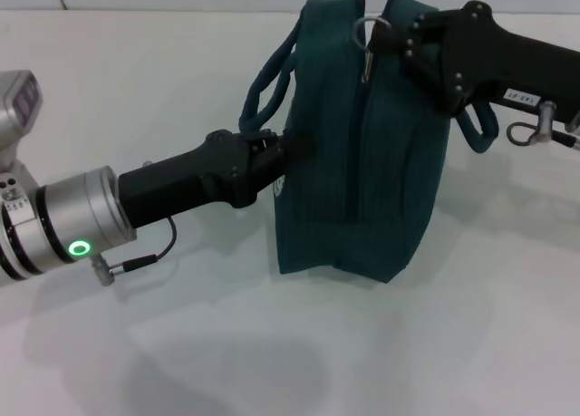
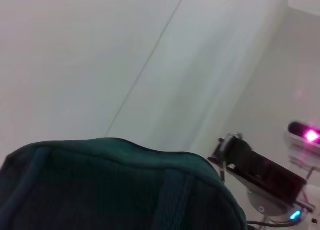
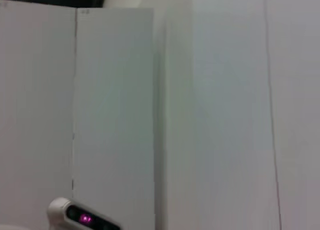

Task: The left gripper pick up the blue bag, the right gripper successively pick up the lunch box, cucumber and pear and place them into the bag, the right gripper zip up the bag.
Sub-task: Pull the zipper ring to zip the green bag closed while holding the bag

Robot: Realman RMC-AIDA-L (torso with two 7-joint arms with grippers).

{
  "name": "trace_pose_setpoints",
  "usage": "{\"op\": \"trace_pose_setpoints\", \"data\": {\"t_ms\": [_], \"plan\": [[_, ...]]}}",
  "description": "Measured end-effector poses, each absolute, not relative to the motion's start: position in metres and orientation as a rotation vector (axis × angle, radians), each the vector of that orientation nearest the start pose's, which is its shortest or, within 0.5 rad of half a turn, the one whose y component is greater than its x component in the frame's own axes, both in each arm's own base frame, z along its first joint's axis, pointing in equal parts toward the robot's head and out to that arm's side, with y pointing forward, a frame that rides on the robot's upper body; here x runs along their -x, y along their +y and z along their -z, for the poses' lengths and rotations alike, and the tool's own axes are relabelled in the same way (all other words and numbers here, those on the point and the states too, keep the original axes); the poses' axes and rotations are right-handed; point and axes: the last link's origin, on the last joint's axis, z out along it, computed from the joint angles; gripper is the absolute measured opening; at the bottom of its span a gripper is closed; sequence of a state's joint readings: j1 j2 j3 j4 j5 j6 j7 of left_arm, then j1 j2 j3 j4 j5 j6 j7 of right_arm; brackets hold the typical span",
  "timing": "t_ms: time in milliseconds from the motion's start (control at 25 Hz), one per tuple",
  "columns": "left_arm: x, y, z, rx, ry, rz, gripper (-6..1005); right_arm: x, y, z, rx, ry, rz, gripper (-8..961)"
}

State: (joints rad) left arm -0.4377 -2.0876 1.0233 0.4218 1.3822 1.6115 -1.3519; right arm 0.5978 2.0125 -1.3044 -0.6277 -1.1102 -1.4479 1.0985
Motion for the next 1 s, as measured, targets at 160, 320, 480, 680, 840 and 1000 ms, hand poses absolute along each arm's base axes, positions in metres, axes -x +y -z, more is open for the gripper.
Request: {"op": "trace_pose_setpoints", "data": {"t_ms": [160, 320, 480, 680, 840, 1000], "plan": [[0.241, 0.291, 0.031, 2.563, -0.862, 1.314, 58, -0.156, 0.365, -0.001, 2.592, 0.137, -1.220, 5], [0.241, 0.286, 0.035, 2.597, -0.850, 1.304, 58, -0.155, 0.366, -0.001, 2.605, 0.188, -1.228, 4], [0.240, 0.282, 0.038, 2.621, -0.845, 1.305, 57, -0.155, 0.367, -0.001, 2.611, 0.219, -1.232, 4], [0.240, 0.277, 0.041, 2.639, -0.856, 1.313, 57, -0.156, 0.372, -0.002, 2.600, 0.258, -1.214, 4], [0.242, 0.272, 0.041, 2.647, -0.855, 1.321, 57, -0.157, 0.378, -0.002, 2.576, 0.297, -1.185, 5], [0.243, 0.267, 0.040, 2.655, -0.837, 1.342, 57, -0.158, 0.384, -0.003, 2.552, 0.320, -1.182, 5]]}}
